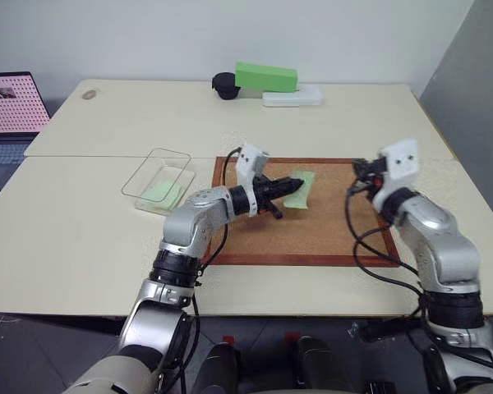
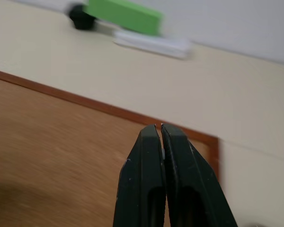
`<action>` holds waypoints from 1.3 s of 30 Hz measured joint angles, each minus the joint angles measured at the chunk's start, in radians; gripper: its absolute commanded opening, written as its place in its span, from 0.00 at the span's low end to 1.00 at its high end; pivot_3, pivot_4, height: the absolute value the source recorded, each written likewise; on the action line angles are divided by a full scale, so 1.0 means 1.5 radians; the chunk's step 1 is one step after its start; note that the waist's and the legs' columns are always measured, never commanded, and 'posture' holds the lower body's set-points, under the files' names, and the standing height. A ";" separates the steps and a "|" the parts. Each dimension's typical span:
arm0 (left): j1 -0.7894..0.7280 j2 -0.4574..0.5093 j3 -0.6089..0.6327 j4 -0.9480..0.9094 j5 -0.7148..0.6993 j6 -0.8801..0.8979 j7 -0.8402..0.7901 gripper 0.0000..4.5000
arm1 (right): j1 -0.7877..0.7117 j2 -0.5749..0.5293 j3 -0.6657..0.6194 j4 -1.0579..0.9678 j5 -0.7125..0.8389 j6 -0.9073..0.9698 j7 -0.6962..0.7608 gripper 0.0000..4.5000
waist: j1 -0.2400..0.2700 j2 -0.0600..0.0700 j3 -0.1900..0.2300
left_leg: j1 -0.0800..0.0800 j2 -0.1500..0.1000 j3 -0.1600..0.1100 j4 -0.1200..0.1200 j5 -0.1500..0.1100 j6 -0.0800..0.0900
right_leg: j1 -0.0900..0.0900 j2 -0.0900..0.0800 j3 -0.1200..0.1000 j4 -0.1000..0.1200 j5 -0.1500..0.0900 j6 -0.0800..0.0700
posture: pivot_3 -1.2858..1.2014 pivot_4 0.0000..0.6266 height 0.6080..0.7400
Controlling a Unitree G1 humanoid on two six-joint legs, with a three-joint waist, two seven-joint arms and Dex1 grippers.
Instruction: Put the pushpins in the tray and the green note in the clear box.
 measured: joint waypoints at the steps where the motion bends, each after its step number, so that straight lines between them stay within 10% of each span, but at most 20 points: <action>1: 0.001 0.005 -0.031 -0.010 0.024 -0.028 -0.014 0.01 | -0.001 -0.009 -0.012 0.023 -0.011 -0.001 -0.014 0.00 | -0.002 0.000 0.000 | 0.000 0.000 0.000 0.000 0.000 0.000 | 0.000 0.000 0.000 0.000 0.000 0.000 | 0.52 0.24 1.00; 13: -0.029 -0.043 -0.083 0.076 0.120 -0.161 0.005 0.01 | -0.077 0.007 -0.100 0.193 0.019 0.011 -0.063 0.00 | -0.002 0.001 0.000 | -0.001 0.000 0.001 0.000 0.000 0.001 | 0.000 0.001 0.001 -0.001 0.000 0.000 | 0.52 0.24 1.00; 31: -0.030 -0.042 -0.077 0.078 0.130 -0.171 0.005 0.00 | -0.080 0.007 -0.119 0.248 0.020 0.011 -0.087 0.89 | -0.003 0.001 0.000 | -0.001 0.000 0.001 0.000 -0.001 0.001 | 0.000 0.001 0.001 -0.001 0.000 0.000 | 0.52 0.24 1.00; 39: -0.030 -0.042 -0.077 0.079 0.132 -0.171 0.003 0.00 | -0.077 0.008 -0.127 0.248 0.022 0.023 -0.090 0.99 | -0.003 0.001 0.000 | -0.001 0.000 0.001 0.000 -0.001 0.001 | 0.000 0.001 0.001 -0.001 0.000 0.000 | 0.52 0.24 1.00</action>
